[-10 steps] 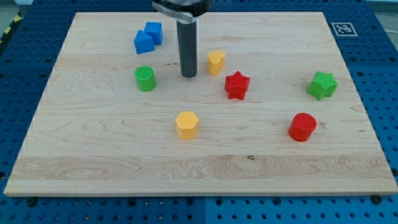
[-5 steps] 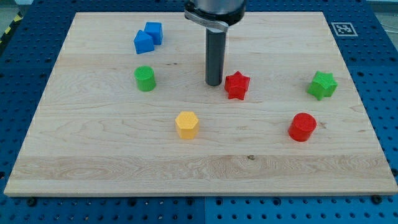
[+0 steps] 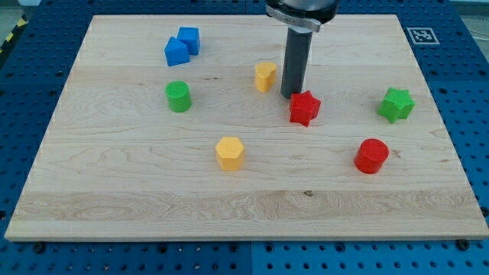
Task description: Place the red star to the left of the red circle
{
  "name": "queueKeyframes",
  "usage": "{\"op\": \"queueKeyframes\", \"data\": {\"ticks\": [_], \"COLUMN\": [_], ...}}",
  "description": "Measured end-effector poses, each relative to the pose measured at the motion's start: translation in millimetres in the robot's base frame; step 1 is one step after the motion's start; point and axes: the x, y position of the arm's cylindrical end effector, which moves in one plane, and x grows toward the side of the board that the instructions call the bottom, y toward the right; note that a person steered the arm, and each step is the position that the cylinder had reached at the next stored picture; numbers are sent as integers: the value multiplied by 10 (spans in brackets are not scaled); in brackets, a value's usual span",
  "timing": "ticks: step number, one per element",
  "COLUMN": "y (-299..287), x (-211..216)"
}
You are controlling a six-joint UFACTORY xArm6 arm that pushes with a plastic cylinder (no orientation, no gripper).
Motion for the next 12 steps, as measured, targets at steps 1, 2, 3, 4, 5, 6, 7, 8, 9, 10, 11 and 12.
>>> {"op": "queueKeyframes", "data": {"ticks": [1,2,3,4,5,6,7,8,9,10,11,12], "y": [25,113,236,152,107,192,261,328,332,291,63,40], "x": [153,225,317,334,334,472,589,652,674,674,673,746]}}
